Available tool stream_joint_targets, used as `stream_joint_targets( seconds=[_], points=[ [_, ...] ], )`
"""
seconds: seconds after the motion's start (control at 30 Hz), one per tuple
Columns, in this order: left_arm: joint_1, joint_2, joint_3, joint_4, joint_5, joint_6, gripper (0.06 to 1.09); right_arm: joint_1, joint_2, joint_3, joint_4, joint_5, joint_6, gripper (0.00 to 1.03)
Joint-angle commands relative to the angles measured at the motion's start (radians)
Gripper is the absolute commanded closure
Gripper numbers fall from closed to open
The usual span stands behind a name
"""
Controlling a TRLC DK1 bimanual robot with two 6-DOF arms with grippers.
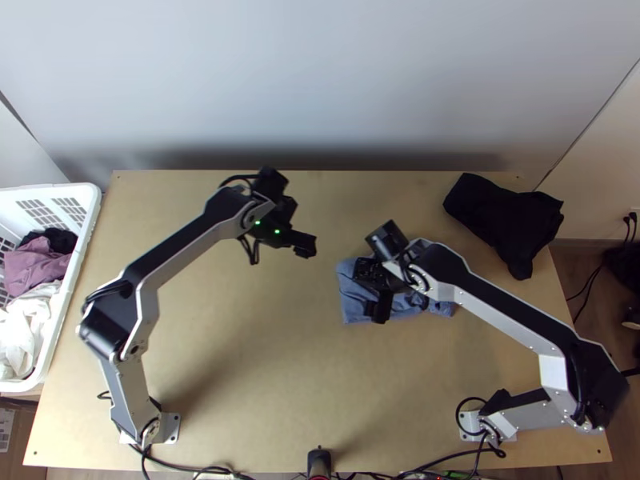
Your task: Fold the t-shirt
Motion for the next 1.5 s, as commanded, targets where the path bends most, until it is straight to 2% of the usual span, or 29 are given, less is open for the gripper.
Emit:
stream_joint_targets(
  seconds=[0.0,0.33,0.63,0.87,1.2,1.47],
  points=[
    [0.057,-0.1,-0.121,0.032,0.0,0.003,0.11,0.079,0.054,0.047,0.002,0.001,0.022,0.05],
    [0.097,-0.166,-0.194,0.035,0.0,0.014,0.11,0.059,0.1,0.001,0.05,0.006,-0.011,0.05],
    [0.103,-0.183,-0.225,0.044,0.0,0.019,0.11,0.166,0.173,0.099,0.05,0.006,0.012,0.05],
    [0.12,-0.183,-0.225,0.042,0.0,0.034,0.11,0.215,0.117,-0.019,0.056,0.012,0.024,0.05],
    [0.12,-0.174,-0.214,0.042,0.0,0.042,0.11,0.208,0.038,-0.159,0.148,0.127,0.025,0.05],
    [0.12,-0.172,-0.214,0.041,0.0,0.045,0.11,0.231,0.003,-0.225,0.197,0.144,0.053,0.05]
  ],
)
